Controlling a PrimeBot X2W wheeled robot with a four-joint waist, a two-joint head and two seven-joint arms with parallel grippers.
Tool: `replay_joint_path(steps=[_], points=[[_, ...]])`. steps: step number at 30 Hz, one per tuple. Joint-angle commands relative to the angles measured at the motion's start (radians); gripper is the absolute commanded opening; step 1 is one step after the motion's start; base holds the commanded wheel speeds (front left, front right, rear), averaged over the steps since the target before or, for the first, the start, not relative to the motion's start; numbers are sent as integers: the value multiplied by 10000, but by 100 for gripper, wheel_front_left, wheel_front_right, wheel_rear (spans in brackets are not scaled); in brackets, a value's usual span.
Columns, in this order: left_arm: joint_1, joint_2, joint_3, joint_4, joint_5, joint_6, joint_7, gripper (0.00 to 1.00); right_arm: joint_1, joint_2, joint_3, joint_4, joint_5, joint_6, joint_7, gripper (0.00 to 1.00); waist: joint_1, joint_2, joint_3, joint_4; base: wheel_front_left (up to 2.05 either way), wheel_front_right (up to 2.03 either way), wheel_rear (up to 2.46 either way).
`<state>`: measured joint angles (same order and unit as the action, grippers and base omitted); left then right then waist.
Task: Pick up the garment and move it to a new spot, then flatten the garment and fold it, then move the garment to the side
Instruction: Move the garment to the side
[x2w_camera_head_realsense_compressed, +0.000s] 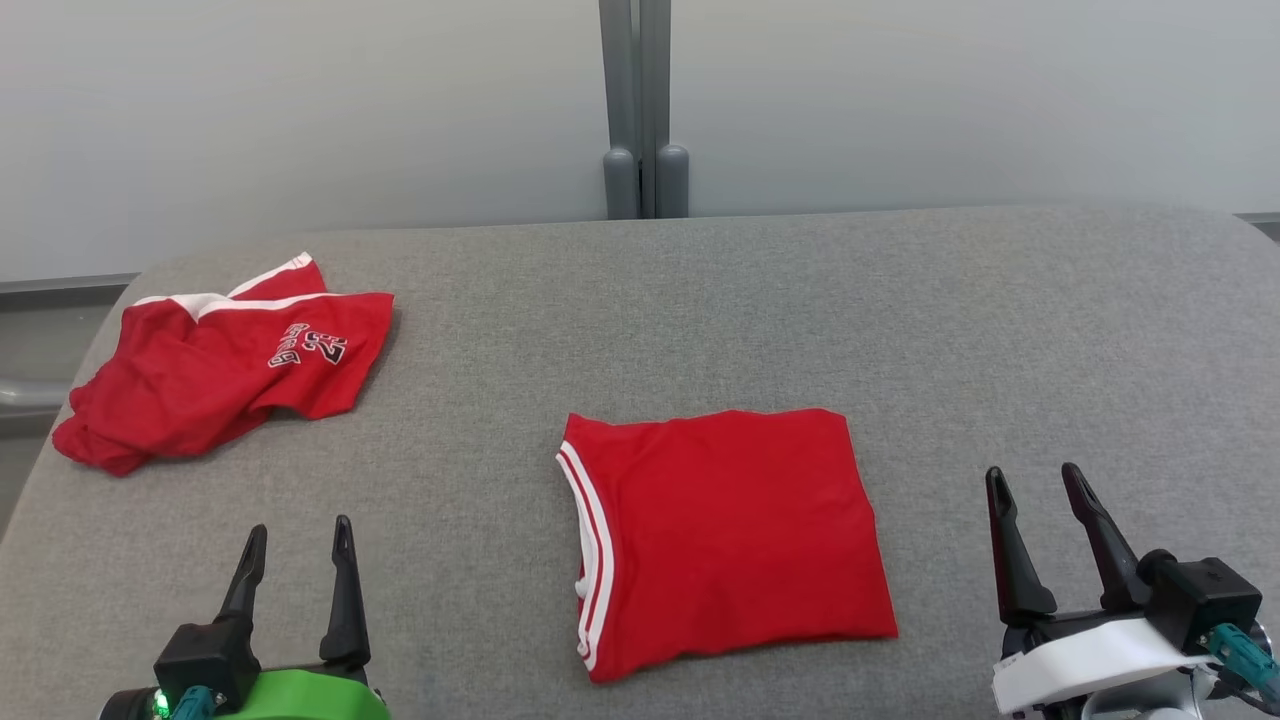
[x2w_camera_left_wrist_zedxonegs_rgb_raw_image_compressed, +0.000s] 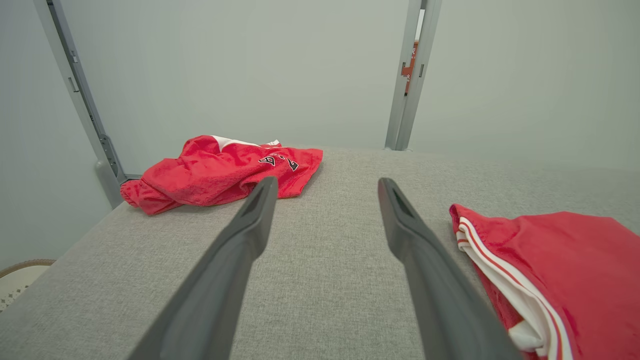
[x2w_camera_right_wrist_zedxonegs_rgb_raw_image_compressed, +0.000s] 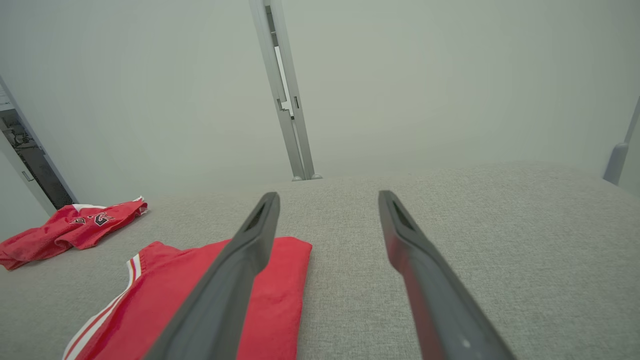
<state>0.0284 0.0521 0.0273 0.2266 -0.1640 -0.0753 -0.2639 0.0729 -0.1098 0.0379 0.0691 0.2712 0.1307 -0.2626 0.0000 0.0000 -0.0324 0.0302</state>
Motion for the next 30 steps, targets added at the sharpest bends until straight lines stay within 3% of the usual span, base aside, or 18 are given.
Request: replay_joint_path(steps=[1,13,30], points=[[140,105,-28,22,148,0,-4,100,127,8,-77,100,-140,0,-29,100,0,0,-49,85,0,0,0],[50,406,-92,-148,-177,-120,372,100,34,-25,-47,517,-267,0,-29,100,0,0,-102,201,0,0,0],[244,574,-191,-816,-315,130,1180,100,-137,-64,56,713,-337,0,-30,100,0,0,-75,283,0,0,0]])
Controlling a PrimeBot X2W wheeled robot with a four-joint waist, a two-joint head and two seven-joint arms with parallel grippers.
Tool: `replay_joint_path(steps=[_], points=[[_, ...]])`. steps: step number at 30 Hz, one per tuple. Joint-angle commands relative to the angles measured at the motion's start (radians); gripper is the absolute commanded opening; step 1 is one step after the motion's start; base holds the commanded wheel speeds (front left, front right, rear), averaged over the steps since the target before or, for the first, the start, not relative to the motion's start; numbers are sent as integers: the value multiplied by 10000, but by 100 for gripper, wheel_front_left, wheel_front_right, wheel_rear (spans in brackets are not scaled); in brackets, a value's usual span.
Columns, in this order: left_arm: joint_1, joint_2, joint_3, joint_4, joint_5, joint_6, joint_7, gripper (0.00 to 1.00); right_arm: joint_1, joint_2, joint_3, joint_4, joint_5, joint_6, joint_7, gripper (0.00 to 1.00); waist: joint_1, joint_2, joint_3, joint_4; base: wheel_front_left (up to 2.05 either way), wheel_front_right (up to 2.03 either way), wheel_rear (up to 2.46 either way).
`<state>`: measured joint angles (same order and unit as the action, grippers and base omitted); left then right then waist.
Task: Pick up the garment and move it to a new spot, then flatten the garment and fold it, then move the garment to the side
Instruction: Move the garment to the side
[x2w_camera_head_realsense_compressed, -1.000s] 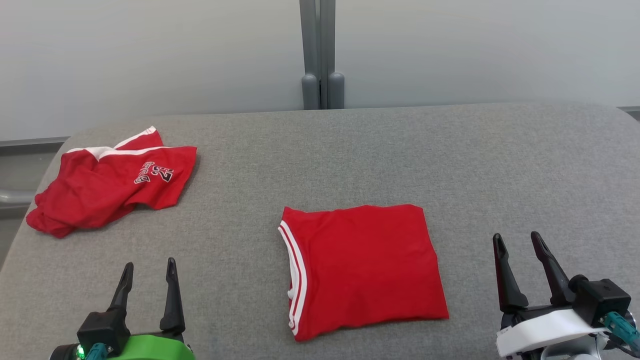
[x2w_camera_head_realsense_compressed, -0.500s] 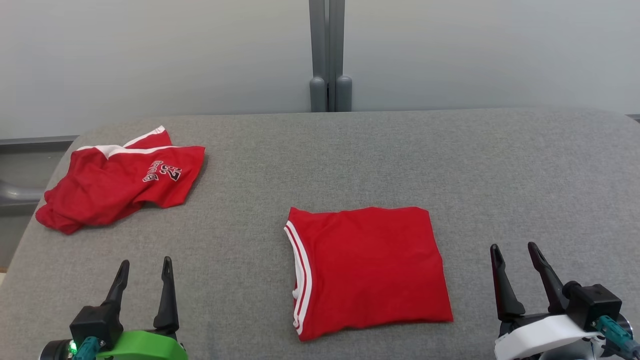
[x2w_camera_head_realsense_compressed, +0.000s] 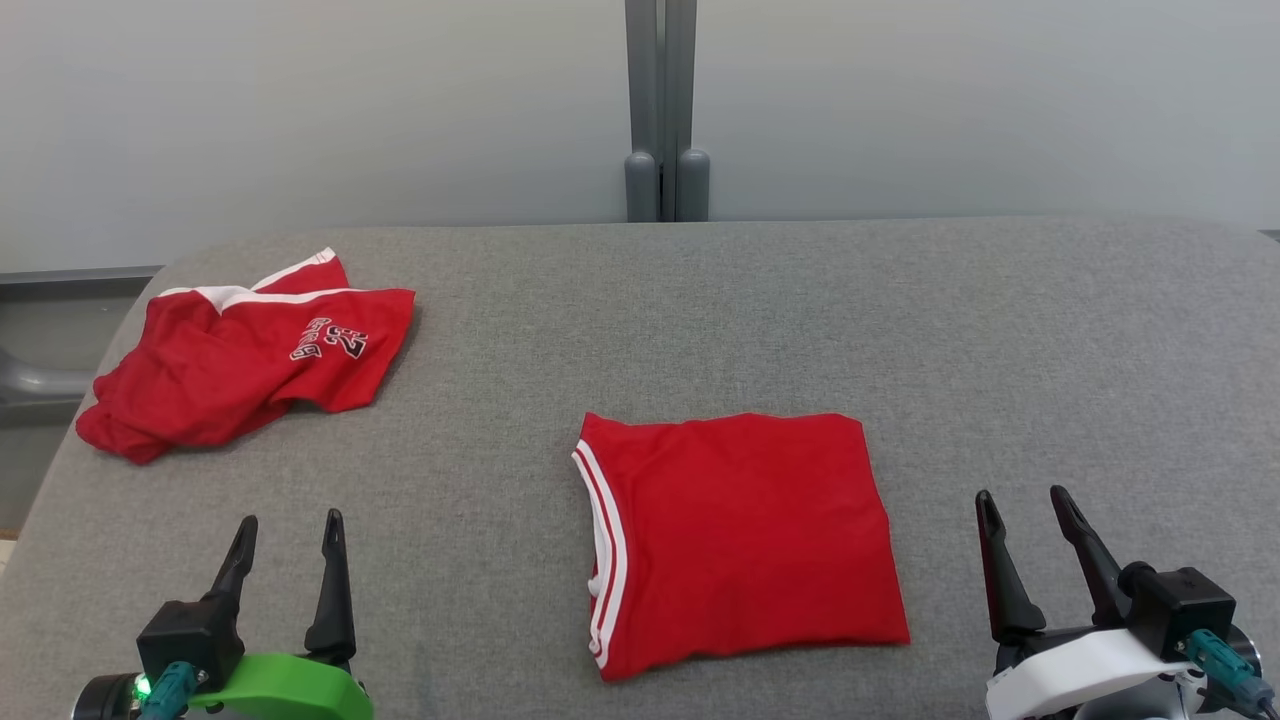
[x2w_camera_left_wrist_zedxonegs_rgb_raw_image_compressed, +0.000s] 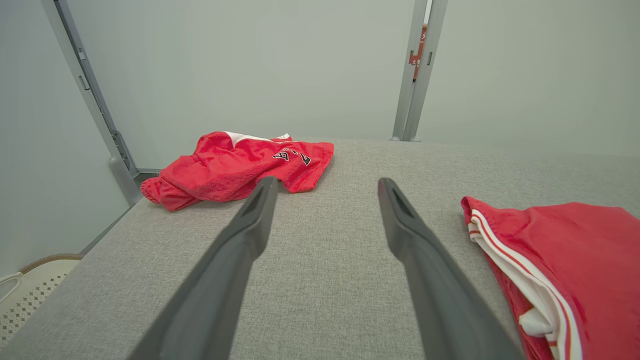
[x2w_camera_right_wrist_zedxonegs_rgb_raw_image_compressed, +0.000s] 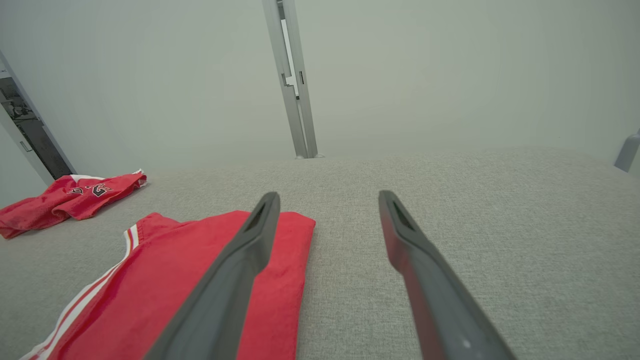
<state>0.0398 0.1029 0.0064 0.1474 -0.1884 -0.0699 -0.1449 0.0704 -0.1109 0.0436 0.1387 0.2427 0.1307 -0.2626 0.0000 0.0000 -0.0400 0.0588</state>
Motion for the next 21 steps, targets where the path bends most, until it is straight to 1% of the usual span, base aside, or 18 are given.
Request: replay_joint_path(steps=[1,21], points=[[135,72,14,-34,-66,87,5,100,-123,-54,0,27,-59,0,-30,100,0,0,3,-8,0,0,0],[193,232,-50,-86,-196,287,32,100,-204,36,154,146,-128,0,-30,100,0,0,-20,-8,0,0,0]])
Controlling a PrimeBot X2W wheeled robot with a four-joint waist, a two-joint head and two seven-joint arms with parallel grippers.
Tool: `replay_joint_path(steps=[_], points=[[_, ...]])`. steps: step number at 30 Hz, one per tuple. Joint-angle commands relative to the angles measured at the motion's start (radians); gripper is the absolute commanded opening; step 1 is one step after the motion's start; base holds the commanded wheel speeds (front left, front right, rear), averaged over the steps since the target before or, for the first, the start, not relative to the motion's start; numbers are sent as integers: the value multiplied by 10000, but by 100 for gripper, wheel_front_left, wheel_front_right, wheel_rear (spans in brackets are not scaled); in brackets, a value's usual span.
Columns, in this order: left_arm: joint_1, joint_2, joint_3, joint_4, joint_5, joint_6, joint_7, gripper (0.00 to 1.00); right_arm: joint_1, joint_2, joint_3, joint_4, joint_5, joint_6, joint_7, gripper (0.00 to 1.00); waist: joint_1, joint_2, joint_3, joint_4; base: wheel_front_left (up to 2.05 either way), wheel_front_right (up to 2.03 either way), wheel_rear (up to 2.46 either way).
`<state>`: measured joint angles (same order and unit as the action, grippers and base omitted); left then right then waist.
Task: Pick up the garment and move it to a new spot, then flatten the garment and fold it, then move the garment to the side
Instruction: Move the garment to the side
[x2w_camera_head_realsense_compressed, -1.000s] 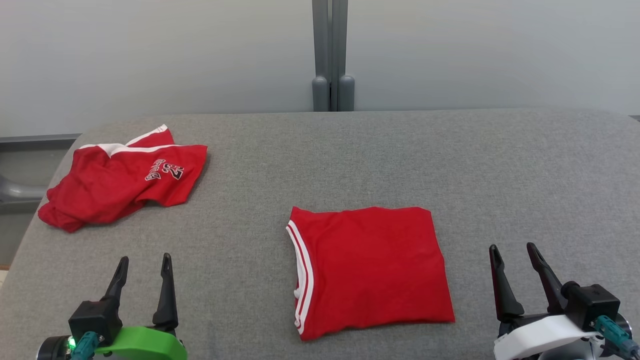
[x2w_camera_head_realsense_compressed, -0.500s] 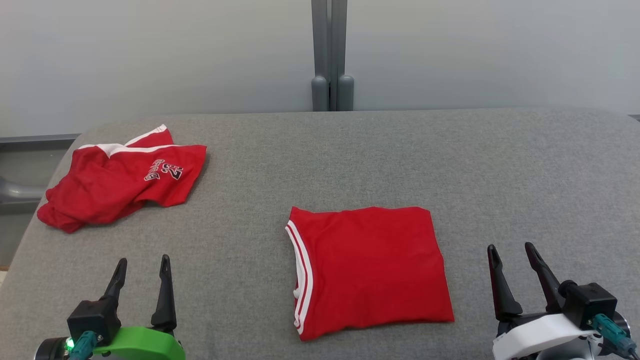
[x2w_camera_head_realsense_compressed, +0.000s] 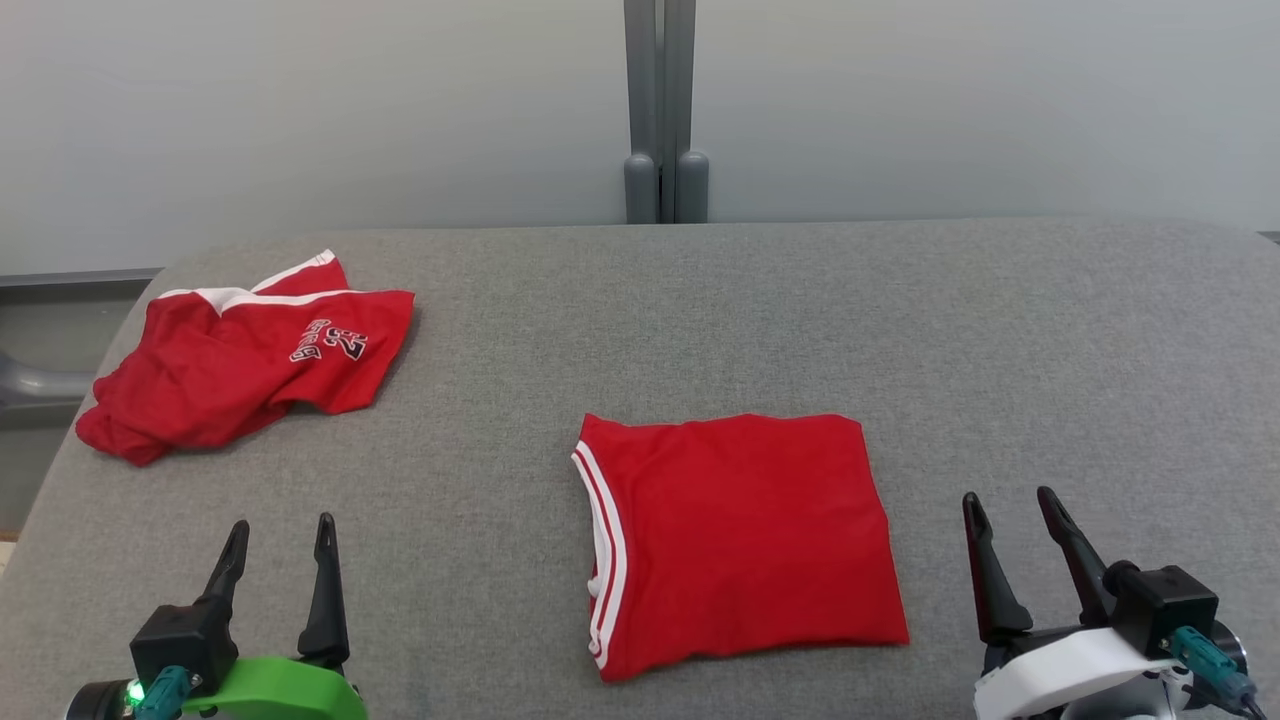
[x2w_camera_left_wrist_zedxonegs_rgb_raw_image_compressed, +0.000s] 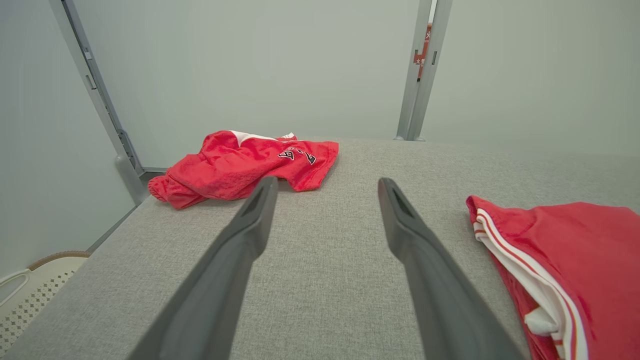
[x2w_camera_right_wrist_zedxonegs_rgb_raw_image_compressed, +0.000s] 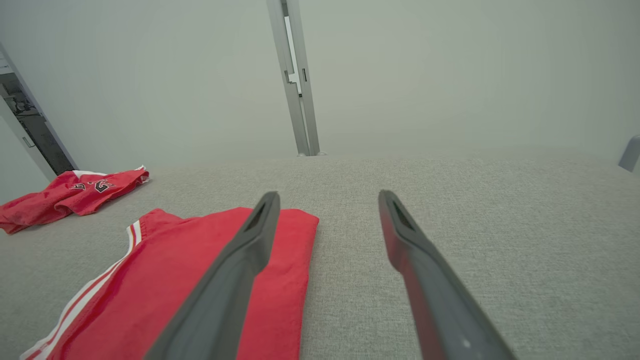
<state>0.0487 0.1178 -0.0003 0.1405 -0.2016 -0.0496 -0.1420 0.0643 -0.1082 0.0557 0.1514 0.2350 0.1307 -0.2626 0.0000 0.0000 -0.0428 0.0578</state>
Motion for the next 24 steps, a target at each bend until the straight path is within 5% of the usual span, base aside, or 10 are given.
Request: replay_joint_path(steps=[1,13,24], points=[[96,88,16,-10,-78,75,-8,100,-205,5,112,31,-55,0,-30,100,0,0,18,6,0,0,0],[-260,74,-197,68,-27,174,-85,100,-2201,-204,1425,1422,-199,0,167,100,0,0,355,322,0,0,0],[-696,16,-433,371,-83,130,-342,100,-3459,-134,1130,3879,-367,0,752,100,0,0,989,901,0,0,0]])
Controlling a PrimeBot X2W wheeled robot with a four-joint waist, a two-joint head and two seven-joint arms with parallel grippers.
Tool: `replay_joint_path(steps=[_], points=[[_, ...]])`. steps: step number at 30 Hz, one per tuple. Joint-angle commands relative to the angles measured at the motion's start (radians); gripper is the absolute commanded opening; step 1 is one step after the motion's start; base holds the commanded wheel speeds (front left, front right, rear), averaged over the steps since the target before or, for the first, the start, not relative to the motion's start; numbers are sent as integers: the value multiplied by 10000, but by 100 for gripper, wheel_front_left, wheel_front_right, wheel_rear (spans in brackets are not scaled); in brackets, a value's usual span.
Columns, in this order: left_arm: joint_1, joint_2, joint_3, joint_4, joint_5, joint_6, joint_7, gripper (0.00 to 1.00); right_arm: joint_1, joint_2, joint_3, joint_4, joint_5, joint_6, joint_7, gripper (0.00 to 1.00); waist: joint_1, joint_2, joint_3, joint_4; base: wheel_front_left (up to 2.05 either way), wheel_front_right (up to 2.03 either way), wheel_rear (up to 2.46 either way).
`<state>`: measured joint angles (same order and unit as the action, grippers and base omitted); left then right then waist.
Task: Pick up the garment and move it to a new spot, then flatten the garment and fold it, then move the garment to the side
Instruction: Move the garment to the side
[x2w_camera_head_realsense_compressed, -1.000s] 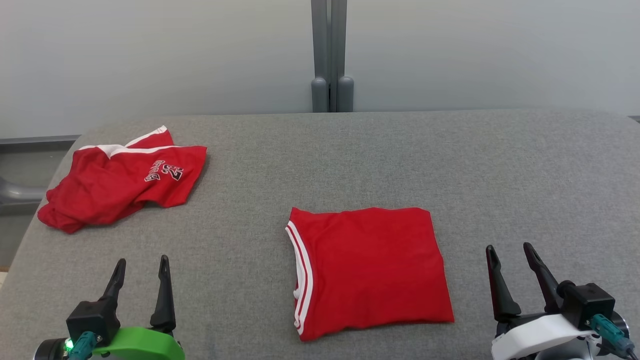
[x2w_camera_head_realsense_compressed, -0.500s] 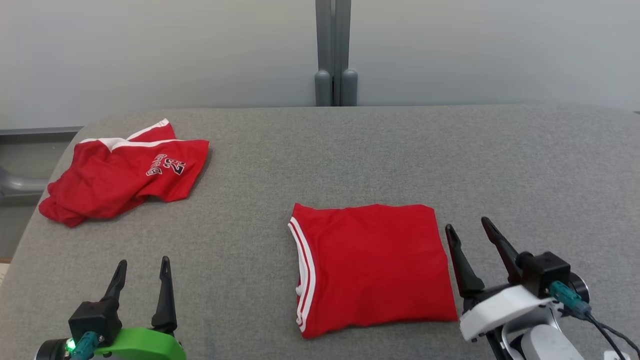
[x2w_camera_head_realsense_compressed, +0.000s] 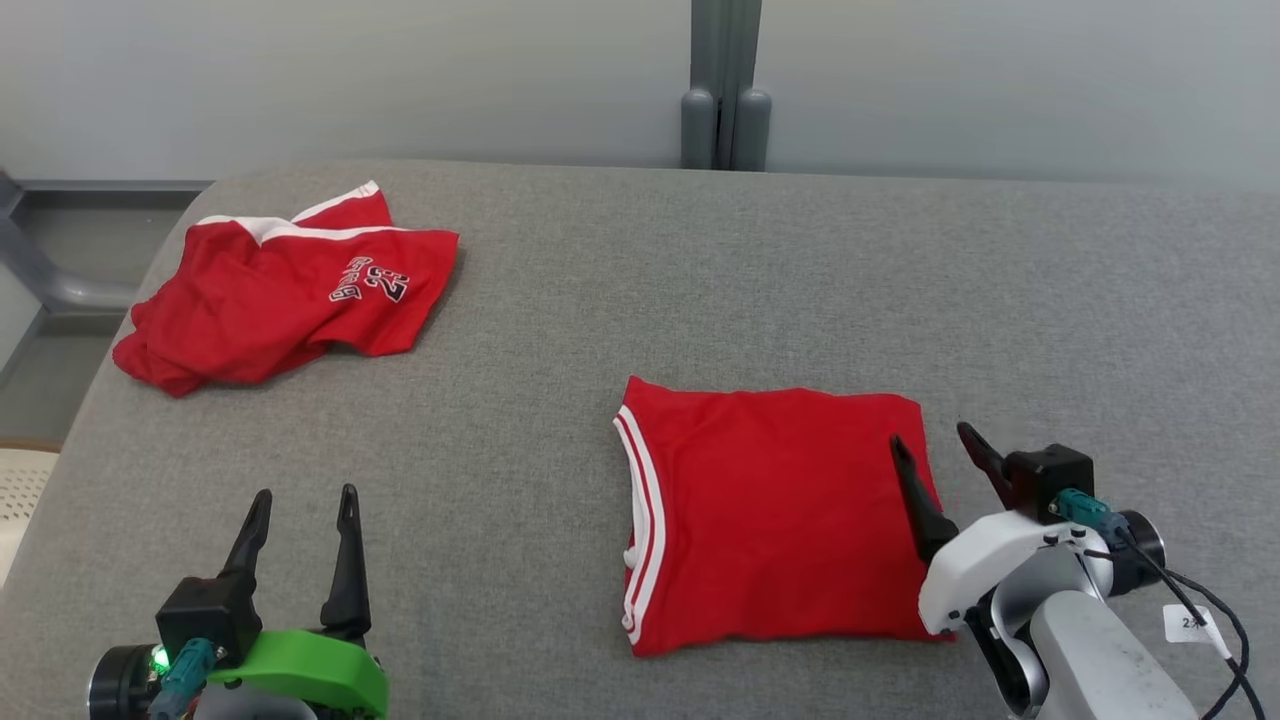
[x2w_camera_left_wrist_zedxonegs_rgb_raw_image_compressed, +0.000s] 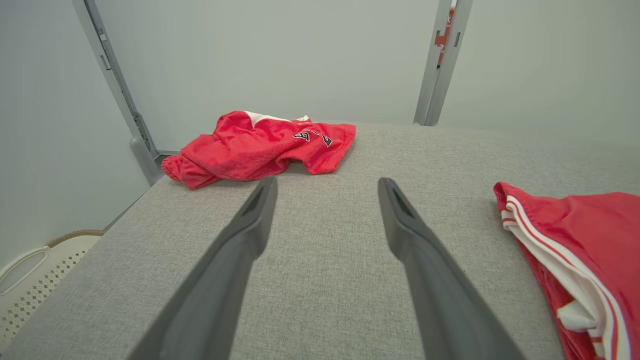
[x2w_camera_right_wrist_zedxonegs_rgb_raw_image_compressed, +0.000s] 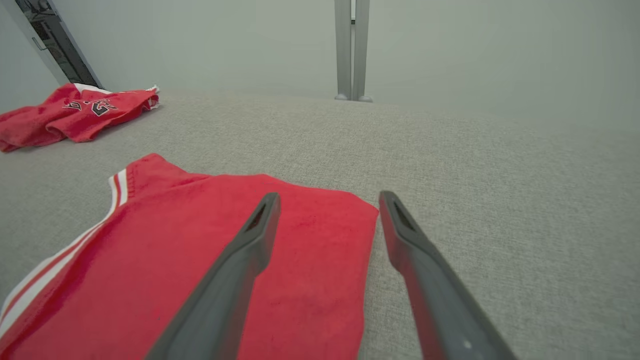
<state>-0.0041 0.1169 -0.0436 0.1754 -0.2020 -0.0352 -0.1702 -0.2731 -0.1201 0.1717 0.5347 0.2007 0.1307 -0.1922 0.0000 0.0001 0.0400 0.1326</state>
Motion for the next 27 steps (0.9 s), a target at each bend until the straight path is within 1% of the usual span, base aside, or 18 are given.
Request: replay_joint_path(steps=[1,7,10,13,14,15,16,19,22,24,27], points=[[-202,23,-15,63,-87,-13,-86,100,-150,-16,-103,351,-39,0,88,100,0,-1,204,191,0,0,0],[-359,5,-95,268,-107,20,-226,100,-408,144,-322,1917,40,-2,73,100,0,-1,318,298,0,0,0],[-416,5,-138,357,-112,31,-266,100,-514,286,-483,2632,235,-2,35,100,0,-1,335,329,0,0,0],[-471,-12,-195,424,-119,47,-334,100,-591,465,-298,3213,653,-2,68,100,0,-1,343,332,0,0,0],[-484,-19,-214,440,-121,53,-351,100,-588,508,-196,3371,829,0,153,67,0,-1,344,332,0,0,0],[-490,-22,-239,463,-124,59,-347,100,-621,543,-54,3522,967,1,208,3,0,-1,344,325,0,0,0],[-498,-25,-252,479,-128,70,-348,100,-668,566,41,3610,1062,1,182,0,0,-1,350,318,0,0,0],[-560,-45,-284,523,-146,90,-423,100,-963,562,303,3856,1362,-2,113,0,0,-1,384,299,0,0,0],[-648,-67,-288,544,-184,116,-474,100,-1536,369,584,3871,1500,-2,6,0,0,-1,515,251,0,0,0],[-710,-93,-292,555,-213,134,-534,100,-1962,140,845,3819,1598,-2,34,0,0,-1,681,189,0,0,0],[-870,-162,-374,552,-201,148,-609,100,-2719,-423,1227,3715,1756,-9,122,0,0,-1,1081,98,0,0,0]])
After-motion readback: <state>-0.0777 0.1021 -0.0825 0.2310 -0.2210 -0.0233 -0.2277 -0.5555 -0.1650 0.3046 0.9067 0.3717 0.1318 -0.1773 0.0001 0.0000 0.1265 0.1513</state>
